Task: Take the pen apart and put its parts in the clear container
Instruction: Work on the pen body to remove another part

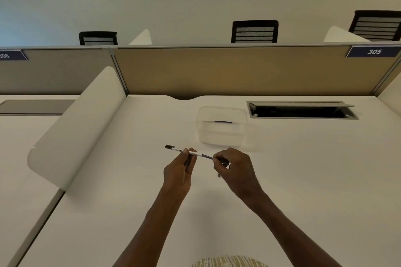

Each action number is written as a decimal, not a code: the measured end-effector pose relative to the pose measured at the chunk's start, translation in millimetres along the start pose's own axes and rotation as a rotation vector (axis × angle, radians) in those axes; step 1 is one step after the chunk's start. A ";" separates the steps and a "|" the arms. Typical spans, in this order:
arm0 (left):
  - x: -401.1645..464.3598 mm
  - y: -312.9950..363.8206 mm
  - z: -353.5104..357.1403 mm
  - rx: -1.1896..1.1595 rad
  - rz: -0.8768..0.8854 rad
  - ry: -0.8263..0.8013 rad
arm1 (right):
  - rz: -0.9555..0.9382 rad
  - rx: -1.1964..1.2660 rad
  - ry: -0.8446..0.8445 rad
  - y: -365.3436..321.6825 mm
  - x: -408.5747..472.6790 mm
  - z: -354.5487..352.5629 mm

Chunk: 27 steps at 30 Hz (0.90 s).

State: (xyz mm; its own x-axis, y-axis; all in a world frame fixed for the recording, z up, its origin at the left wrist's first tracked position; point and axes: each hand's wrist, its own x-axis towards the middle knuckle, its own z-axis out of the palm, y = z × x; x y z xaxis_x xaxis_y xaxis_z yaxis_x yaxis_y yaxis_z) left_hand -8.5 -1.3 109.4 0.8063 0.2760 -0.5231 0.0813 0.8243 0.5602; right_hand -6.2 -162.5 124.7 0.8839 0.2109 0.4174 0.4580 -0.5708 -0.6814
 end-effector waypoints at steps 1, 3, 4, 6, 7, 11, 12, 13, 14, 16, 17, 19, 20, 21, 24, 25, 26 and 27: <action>-0.1 -0.4 -0.4 0.007 -0.007 -0.003 | -0.015 -0.022 -0.013 -0.6 1.9 -0.6; -0.1 -1.9 -0.8 0.013 -0.025 -0.006 | -0.048 -0.058 -0.040 -2.3 6.9 -0.8; -0.4 -3.1 -0.8 0.010 -0.035 -0.007 | -0.064 -0.067 -0.048 -3.1 9.3 -0.3; -1.2 -5.6 0.1 -0.009 -0.059 0.000 | -0.085 -0.061 -0.057 -4.1 13.5 1.6; -1.4 -6.8 0.4 -0.022 -0.071 0.007 | -0.089 -0.050 -0.065 -4.6 15.1 3.3; -2.7 -10.9 1.3 -0.058 -0.100 0.014 | -0.077 -0.011 -0.093 -2.8 15.5 9.7; -2.5 -11.6 0.9 -0.063 -0.102 0.018 | -0.067 -0.003 -0.098 -1.9 14.6 10.8; -2.3 -12.0 0.3 -0.066 -0.103 0.021 | -0.058 0.003 -0.101 -1.1 13.7 11.7; -2.4 -12.2 -0.3 -0.064 -0.105 0.023 | -0.051 0.006 -0.102 -0.4 12.8 12.5; -3.2 -12.5 -0.9 -0.054 -0.115 0.025 | -0.042 0.008 -0.100 0.7 12.0 13.4; -3.6 -12.8 -0.8 -0.048 -0.122 0.026 | -0.040 0.005 -0.101 0.6 11.9 14.0; -3.9 -13.9 -0.3 -0.037 -0.132 0.027 | -0.043 -0.004 -0.108 -0.1 11.7 14.9; -3.6 -14.6 0.1 -0.032 -0.133 0.025 | -0.046 -0.006 -0.111 -0.4 11.9 15.3; -3.8 -14.9 0.4 -0.026 -0.137 0.021 | -0.050 -0.008 -0.113 -0.7 12.1 15.9; -4.0 -15.3 -0.3 -0.004 -0.148 0.010 | -0.068 -0.027 -0.110 -1.4 12.4 17.1; -4.3 -15.2 -0.9 0.005 -0.150 0.000 | -0.072 -0.032 -0.107 -1.3 12.4 17.3; -4.0 -15.0 -2.1 0.021 -0.150 -0.011 | -0.074 -0.034 -0.102 -1.1 12.4 17.4; -3.7 -14.7 -3.2 0.048 -0.142 -0.024 | -0.074 -0.036 -0.095 -1.1 12.4 17.6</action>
State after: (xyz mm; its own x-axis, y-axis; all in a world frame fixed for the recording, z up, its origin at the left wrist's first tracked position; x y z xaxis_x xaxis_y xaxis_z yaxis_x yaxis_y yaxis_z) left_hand -14.6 -12.9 101.0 0.7986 0.1458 -0.5839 0.2230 0.8295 0.5121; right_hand 5.9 -145.3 120.0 0.8534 0.3267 0.4062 0.5204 -0.5787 -0.6280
